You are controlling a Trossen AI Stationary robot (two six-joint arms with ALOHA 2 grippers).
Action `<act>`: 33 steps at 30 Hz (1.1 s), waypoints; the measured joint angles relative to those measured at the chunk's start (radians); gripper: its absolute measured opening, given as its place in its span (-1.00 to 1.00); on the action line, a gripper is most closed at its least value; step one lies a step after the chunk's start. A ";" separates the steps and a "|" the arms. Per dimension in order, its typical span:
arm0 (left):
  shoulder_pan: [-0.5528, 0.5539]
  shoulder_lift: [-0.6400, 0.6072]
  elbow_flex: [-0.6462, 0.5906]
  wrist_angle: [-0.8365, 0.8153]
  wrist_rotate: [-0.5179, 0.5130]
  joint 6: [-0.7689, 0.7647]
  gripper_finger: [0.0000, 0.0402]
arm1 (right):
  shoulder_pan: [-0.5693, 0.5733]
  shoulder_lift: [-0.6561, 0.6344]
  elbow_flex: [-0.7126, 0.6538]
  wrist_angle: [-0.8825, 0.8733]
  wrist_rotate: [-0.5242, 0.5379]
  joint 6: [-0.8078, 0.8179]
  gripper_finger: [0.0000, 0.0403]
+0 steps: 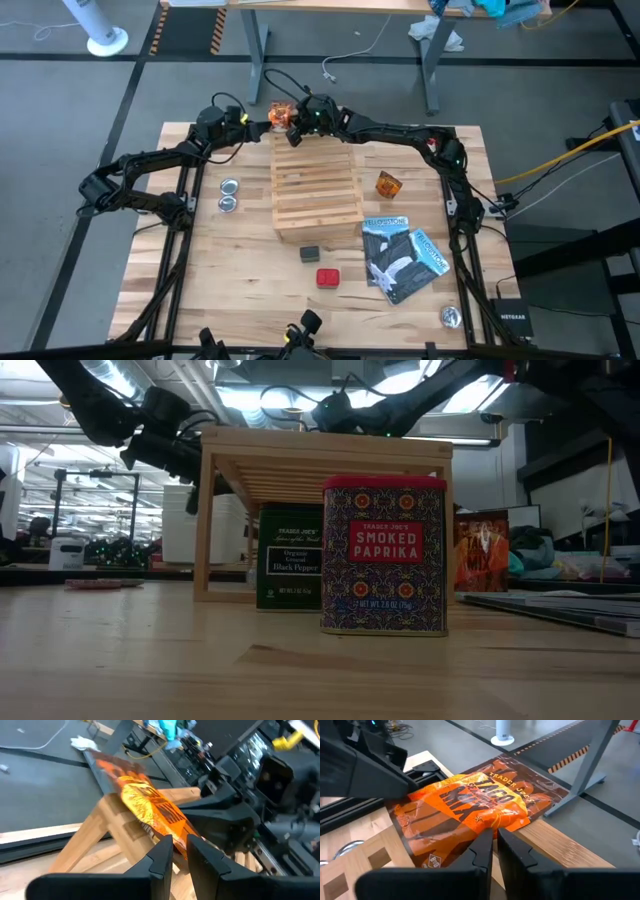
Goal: Shelf spices
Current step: Remove the orange seasoning pack from the shelf
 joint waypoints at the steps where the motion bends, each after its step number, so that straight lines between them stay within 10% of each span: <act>1: 0.000 0.000 0.000 0.000 0.013 0.019 -0.76 | 0.000 0.000 0.000 0.002 -0.008 0.000 -0.84; 33: 0.016 0.000 0.000 -0.031 0.367 -0.134 -0.41 | 0.016 0.002 -0.001 -0.011 -0.049 0.001 -0.84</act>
